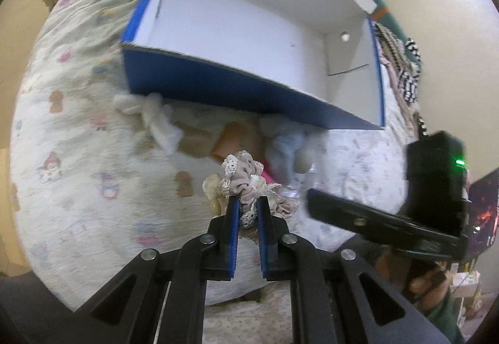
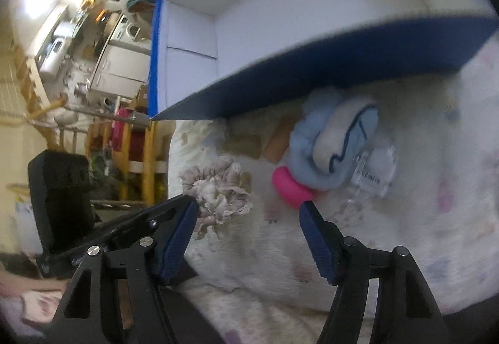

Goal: Organize soft objects
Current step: 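Grasp the beige scrunchie with the right gripper while the left holds the cream scrunchie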

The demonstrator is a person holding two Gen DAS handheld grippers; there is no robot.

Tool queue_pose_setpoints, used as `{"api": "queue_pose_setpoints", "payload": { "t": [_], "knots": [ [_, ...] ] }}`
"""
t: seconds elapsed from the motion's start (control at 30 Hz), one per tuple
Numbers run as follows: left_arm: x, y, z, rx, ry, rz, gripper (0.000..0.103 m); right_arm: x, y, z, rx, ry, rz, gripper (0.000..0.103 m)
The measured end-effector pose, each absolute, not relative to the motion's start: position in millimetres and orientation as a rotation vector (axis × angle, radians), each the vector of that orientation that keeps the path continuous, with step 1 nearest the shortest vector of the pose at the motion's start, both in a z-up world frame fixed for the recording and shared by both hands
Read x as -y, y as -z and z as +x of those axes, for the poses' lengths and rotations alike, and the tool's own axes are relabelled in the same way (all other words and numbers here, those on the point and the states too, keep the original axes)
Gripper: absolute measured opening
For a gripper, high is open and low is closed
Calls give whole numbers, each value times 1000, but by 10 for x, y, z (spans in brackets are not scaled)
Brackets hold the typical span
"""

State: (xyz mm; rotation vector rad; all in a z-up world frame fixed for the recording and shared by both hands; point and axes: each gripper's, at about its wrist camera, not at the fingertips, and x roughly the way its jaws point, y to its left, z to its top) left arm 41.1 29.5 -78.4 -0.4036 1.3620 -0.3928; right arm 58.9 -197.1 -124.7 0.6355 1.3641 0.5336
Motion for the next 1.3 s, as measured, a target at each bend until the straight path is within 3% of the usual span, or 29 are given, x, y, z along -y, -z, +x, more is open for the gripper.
{"api": "queue_pose_setpoints", "payload": {
  "t": [0.07,0.13,0.2,0.23,0.27,0.47,0.6,0.7,0.77,0.9,0.93,1.3],
  "knots": [
    [-256,760,406,-1352,414,-411,10,1992,1320,607,-1370,-519,669,70],
    [-241,748,419,-1350,435,-431,10,2031,1364,632,-1377,-519,712,33],
    [-222,760,436,-1352,435,-432,10,2029,1336,596,-1370,-516,706,19],
    [-214,776,440,-1355,429,-428,10,2017,1318,593,-1363,-518,689,7],
    [-217,794,443,-1361,421,-423,10,1991,1291,575,-1351,-523,674,3],
    [-220,962,472,-1416,350,-400,10,1810,1245,564,-1349,-524,555,2],
    [-265,968,479,-1408,337,-411,10,1811,1468,573,-1462,-539,702,10],
    [-283,921,466,-1390,360,-445,10,1847,1483,582,-1442,-550,774,12],
    [-297,892,457,-1380,376,-455,10,1922,1559,587,-1438,-545,874,17],
    [-308,873,453,-1374,403,-490,10,2046,1639,605,-1429,-515,1001,50],
    [-311,865,454,-1372,405,-494,10,2048,1625,615,-1419,-521,1007,52],
    [-236,868,449,-1382,419,-474,10,1949,1618,637,-1383,-509,994,52]
  ]
}}
